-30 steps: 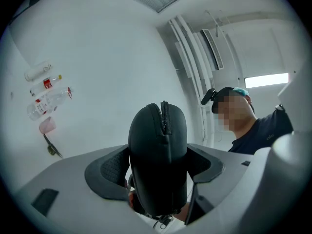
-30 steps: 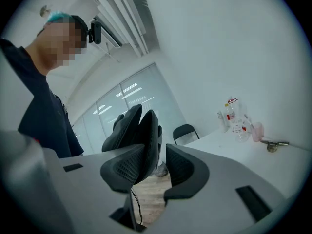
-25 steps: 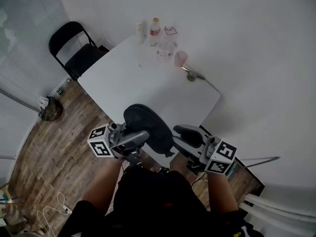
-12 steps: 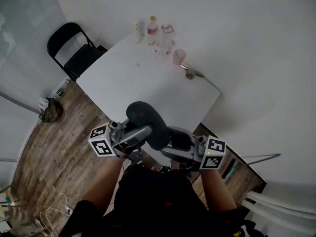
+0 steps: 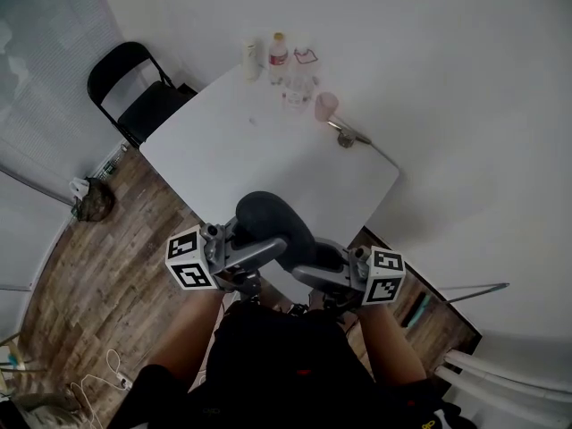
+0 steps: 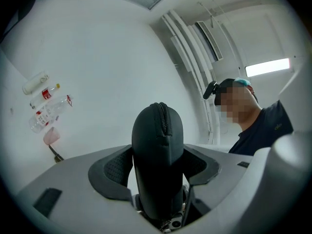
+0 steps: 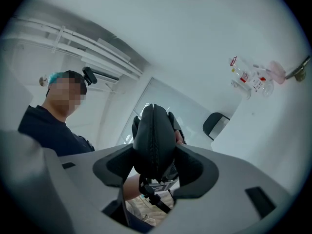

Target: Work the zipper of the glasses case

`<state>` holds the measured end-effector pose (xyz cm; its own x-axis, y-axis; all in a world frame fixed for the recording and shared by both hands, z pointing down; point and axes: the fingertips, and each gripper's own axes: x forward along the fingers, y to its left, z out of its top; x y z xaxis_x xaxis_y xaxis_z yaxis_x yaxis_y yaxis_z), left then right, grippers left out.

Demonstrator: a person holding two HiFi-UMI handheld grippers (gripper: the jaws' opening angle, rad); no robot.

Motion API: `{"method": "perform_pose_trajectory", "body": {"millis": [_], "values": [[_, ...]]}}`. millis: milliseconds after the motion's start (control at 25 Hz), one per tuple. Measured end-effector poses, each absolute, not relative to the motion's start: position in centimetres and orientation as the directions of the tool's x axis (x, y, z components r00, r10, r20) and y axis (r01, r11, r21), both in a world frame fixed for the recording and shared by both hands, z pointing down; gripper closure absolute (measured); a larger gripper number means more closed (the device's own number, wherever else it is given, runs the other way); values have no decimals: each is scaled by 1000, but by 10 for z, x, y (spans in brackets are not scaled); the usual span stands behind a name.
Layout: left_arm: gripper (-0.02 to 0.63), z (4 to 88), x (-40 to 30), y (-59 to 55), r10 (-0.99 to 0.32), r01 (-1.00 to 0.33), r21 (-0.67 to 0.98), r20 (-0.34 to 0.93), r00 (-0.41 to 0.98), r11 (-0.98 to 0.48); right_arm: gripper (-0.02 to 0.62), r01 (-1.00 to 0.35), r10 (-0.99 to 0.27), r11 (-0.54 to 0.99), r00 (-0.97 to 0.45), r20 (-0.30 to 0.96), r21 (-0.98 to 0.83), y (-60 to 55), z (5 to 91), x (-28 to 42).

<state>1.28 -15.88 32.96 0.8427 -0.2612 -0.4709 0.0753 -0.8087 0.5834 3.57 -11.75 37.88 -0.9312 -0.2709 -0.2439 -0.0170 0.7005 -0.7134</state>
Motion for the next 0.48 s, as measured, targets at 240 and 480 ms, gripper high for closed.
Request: {"method": "perform_pose_trajectory", "body": {"millis": [240,480], "values": [[244,332,23,-159,-255,-4,544,-387,886,-839,333,-82,-261,735,-950,-169,-673,-123,376,37],[238,332,30,-154,-242,34,563,-408,880,-826,333,-98,-214,764,-971,-108,-638,-114,381,27]]}}
